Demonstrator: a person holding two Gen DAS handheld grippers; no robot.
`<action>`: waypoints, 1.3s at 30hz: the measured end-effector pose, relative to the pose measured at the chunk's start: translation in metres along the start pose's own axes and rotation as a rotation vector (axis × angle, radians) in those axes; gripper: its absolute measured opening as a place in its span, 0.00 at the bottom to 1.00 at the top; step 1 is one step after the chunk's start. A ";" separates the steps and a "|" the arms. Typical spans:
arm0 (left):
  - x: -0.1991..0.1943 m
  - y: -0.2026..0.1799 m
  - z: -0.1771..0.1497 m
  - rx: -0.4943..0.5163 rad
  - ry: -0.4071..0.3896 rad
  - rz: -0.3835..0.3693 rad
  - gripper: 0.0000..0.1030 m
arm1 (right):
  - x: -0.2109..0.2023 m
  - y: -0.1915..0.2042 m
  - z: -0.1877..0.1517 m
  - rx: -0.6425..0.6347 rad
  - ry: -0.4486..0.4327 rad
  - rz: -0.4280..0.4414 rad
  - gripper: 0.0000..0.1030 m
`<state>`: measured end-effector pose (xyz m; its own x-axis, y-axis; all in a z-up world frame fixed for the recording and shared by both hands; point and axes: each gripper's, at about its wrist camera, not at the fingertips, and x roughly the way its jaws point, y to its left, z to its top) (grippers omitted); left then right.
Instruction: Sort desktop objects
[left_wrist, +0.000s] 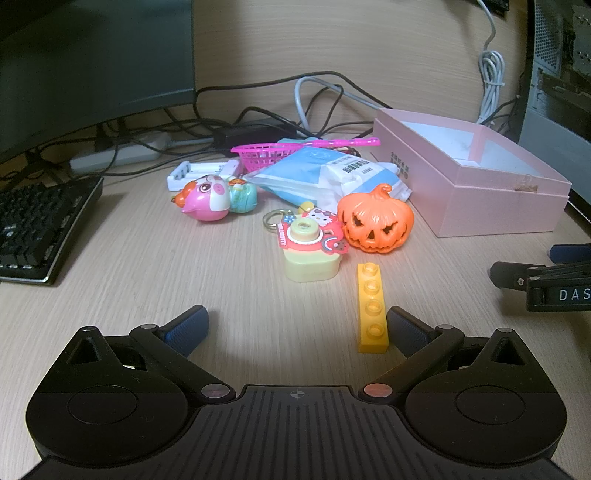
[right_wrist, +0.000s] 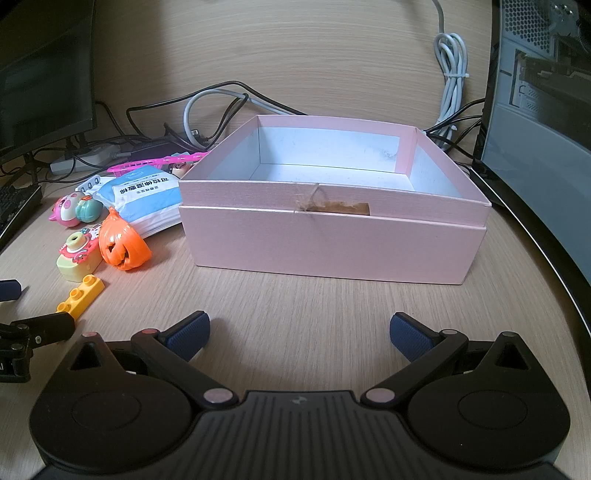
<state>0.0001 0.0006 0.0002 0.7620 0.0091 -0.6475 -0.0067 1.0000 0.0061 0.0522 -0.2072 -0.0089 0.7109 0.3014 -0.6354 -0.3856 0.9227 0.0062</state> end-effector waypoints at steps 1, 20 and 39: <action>0.000 0.000 0.000 0.001 0.000 0.000 1.00 | 0.000 0.000 0.000 0.000 0.000 0.001 1.00; 0.000 0.000 0.000 0.000 0.000 0.002 1.00 | 0.000 -0.001 0.001 -0.002 -0.002 0.003 1.00; -0.001 0.004 -0.001 -0.001 0.000 0.004 1.00 | 0.000 -0.001 0.001 -0.003 -0.003 0.005 1.00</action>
<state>-0.0016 0.0043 0.0003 0.7622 0.0134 -0.6472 -0.0104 0.9999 0.0084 0.0536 -0.2079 -0.0078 0.7112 0.3064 -0.6328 -0.3903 0.9207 0.0071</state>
